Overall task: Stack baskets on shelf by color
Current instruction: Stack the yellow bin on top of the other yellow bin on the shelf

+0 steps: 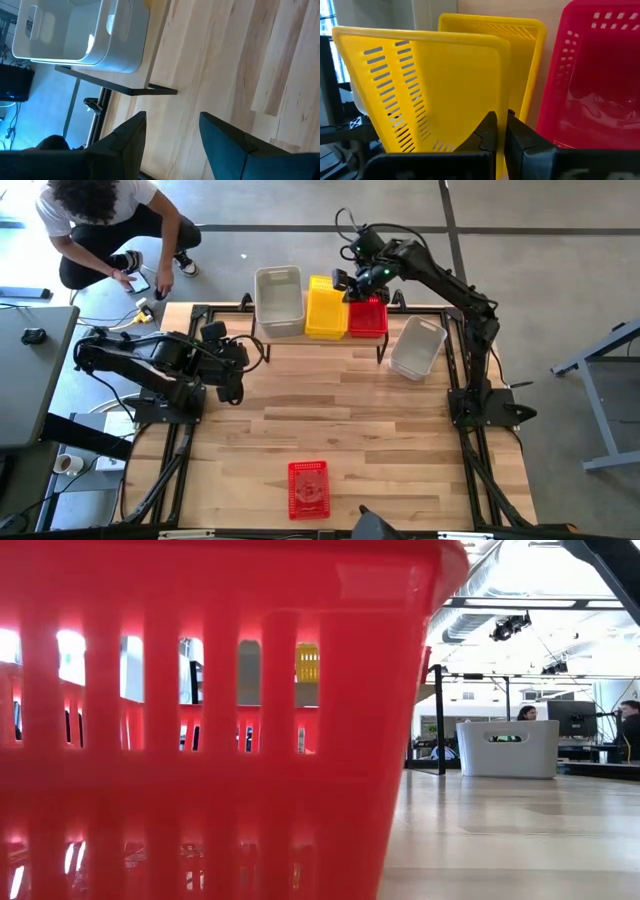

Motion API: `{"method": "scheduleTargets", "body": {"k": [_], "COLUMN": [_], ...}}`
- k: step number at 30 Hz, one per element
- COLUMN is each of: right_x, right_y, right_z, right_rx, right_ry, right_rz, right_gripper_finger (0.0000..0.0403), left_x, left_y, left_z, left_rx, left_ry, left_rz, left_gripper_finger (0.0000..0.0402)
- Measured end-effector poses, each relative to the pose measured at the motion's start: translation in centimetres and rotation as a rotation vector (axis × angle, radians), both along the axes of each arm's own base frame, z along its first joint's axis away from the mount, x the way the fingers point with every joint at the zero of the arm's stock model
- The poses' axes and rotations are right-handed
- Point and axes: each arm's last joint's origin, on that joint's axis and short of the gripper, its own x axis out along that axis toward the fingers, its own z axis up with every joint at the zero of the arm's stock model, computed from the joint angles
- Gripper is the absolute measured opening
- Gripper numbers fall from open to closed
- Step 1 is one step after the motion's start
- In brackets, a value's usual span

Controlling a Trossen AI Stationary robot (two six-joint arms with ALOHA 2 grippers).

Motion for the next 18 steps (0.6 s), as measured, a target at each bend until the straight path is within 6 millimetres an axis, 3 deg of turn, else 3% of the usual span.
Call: {"method": "scheduleTargets", "body": {"k": [8,18], "right_x": [-0.1,0.8], "right_y": [0.0,-0.6], "right_z": [-0.1,-1.6], "right_rx": [0.002,0.015], "right_ry": [0.013,0.044], "right_rz": [-0.004,0.013], "right_gripper_finger": [0.0,0.0], "left_x": [0.0,0.0], "left_y": [0.0,0.0], "left_z": [0.0,0.0], "left_rx": [-0.002,-0.001], "left_ry": [-0.004,-0.004], "left_rz": [0.005,0.006], "left_gripper_finger": [0.0173,0.0172]}}
